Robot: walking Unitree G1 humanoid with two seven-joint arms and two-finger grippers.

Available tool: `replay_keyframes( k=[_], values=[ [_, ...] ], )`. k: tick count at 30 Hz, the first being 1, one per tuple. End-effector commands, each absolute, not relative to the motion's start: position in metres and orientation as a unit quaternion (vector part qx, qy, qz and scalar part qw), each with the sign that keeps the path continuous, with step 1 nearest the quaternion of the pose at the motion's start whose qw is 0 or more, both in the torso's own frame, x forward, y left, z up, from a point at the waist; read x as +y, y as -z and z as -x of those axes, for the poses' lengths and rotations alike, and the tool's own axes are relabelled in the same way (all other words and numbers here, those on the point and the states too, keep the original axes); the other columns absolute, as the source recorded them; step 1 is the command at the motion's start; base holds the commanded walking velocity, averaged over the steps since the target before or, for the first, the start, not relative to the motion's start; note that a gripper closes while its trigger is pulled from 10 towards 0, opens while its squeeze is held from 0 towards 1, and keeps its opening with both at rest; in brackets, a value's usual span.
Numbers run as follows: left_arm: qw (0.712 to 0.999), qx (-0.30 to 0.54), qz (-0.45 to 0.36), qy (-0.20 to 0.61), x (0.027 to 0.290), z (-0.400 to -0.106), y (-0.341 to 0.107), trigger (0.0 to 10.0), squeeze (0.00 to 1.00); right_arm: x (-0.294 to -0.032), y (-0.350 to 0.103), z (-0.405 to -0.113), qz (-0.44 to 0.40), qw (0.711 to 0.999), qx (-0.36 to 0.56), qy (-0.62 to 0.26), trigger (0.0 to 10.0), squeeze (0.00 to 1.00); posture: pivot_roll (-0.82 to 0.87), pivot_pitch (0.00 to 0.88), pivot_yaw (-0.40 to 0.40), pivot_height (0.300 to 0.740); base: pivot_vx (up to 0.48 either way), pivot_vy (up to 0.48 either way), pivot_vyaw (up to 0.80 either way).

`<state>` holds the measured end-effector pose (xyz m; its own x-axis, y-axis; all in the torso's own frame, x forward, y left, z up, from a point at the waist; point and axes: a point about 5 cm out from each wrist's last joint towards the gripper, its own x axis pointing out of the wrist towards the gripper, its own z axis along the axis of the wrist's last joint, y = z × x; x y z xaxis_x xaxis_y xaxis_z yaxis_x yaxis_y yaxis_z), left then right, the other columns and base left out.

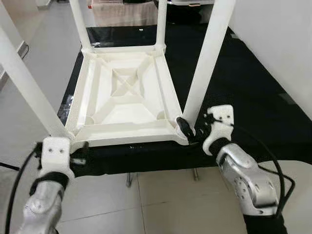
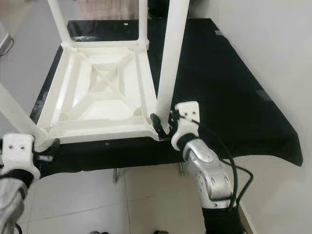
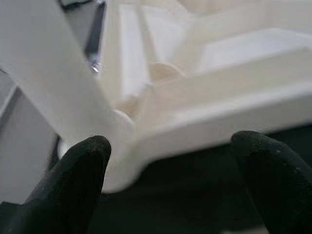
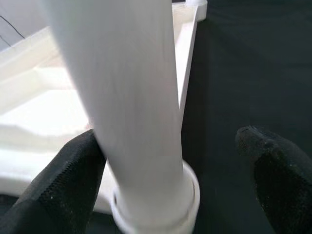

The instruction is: Building children table

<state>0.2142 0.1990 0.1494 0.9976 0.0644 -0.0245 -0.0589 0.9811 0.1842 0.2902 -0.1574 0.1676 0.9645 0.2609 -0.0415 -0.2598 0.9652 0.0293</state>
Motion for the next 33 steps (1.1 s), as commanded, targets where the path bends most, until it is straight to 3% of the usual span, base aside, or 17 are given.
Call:
replay_keyframes(
  k=[1,7,15,17,25,33],
  values=[
    [0.995,0.017,-0.094,-0.010,0.188,-0.208,-0.146,10.0,0.00,-0.165,-0.161,-0.283,0.003,0.993,0.024,-0.115,10.0,0.00,0.00,0.161,-0.036,0.740,0.000,0.000,0.00],
    [0.994,0.019,-0.108,0.019,0.174,-0.206,-0.139,10.0,0.00,-0.159,-0.152,-0.274,0.019,0.993,0.021,-0.116,10.0,0.00,0.00,0.155,-0.031,0.740,0.000,0.000,0.00],
    [0.992,-0.008,-0.114,0.046,0.159,-0.225,-0.144,10.0,0.00,-0.157,-0.151,-0.271,0.074,0.991,0.003,-0.109,10.0,0.00,-0.01,0.143,-0.032,0.740,0.000,0.000,0.00],
    [0.993,-0.012,-0.109,0.052,0.154,-0.228,-0.144,10.0,0.00,-0.150,-0.150,-0.266,0.059,0.986,-0.004,-0.155,10.0,0.00,-0.01,0.139,-0.033,0.740,0.000,0.000,0.00],
    [0.992,-0.012,-0.113,0.061,0.151,-0.231,-0.143,10.0,0.00,-0.149,-0.147,-0.263,0.046,0.985,-0.005,-0.164,10.0,0.00,-0.01,0.136,-0.029,0.740,0.000,0.000,0.00],
    [0.990,-0.016,-0.125,0.070,0.150,-0.232,-0.142,10.0,0.00,-0.145,-0.145,-0.258,0.012,0.979,-0.009,-0.205,10.0,0.00,-0.01,0.130,-0.023,0.740,0.000,0.000,0.65]
  ],
)
